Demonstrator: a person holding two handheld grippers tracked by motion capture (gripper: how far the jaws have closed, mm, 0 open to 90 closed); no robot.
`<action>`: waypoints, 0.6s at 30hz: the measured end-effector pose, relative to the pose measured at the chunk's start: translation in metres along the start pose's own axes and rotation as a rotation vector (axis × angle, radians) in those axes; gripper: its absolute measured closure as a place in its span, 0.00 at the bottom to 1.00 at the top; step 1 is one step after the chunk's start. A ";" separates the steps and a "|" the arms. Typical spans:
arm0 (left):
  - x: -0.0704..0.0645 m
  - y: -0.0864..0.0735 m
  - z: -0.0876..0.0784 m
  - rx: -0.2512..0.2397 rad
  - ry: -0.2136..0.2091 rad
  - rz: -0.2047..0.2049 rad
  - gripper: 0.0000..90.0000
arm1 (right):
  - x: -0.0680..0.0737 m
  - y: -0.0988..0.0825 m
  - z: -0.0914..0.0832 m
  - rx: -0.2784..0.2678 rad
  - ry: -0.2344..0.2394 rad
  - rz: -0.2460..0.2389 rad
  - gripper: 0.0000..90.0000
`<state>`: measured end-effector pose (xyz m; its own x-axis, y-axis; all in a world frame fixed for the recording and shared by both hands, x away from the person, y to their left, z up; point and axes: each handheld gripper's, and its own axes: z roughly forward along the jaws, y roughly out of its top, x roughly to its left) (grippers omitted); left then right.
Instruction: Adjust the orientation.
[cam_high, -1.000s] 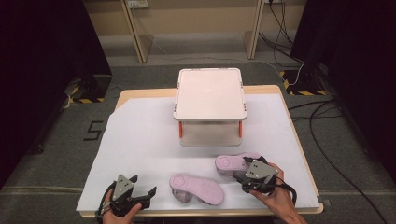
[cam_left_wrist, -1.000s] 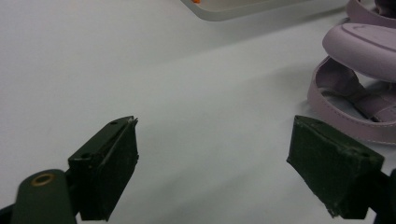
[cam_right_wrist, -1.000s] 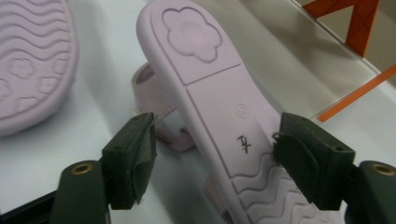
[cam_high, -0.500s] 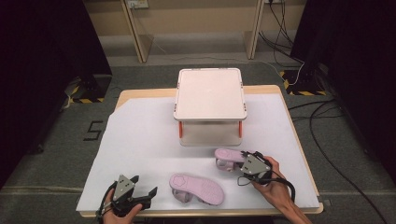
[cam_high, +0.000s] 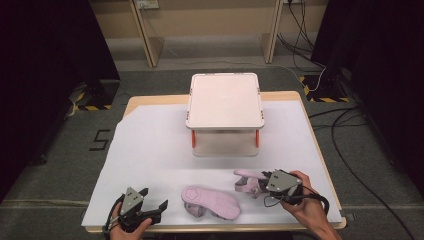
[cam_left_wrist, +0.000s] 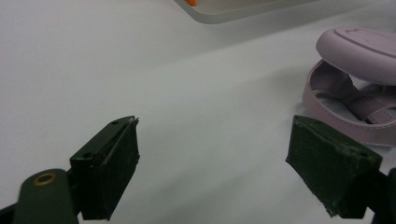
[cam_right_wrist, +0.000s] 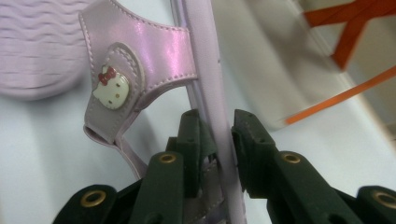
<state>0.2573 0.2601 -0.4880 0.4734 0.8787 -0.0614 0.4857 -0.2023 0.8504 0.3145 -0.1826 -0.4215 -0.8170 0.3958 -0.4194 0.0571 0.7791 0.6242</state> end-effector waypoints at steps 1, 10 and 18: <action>0.000 0.000 0.000 0.005 -0.004 0.005 0.18 | 0.001 0.000 -0.001 0.008 0.016 0.012 0.82; 0.000 0.000 0.000 0.003 -0.002 0.004 0.18 | -0.002 0.002 0.009 0.037 0.025 0.008 0.82; 0.000 0.000 0.001 0.005 -0.004 0.007 0.18 | -0.006 0.009 0.036 0.009 -0.024 0.030 0.70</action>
<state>0.2575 0.2596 -0.4883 0.4796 0.8756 -0.0573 0.4863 -0.2108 0.8480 0.3410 -0.1606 -0.4371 -0.8011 0.4303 -0.4161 0.0867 0.7712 0.6307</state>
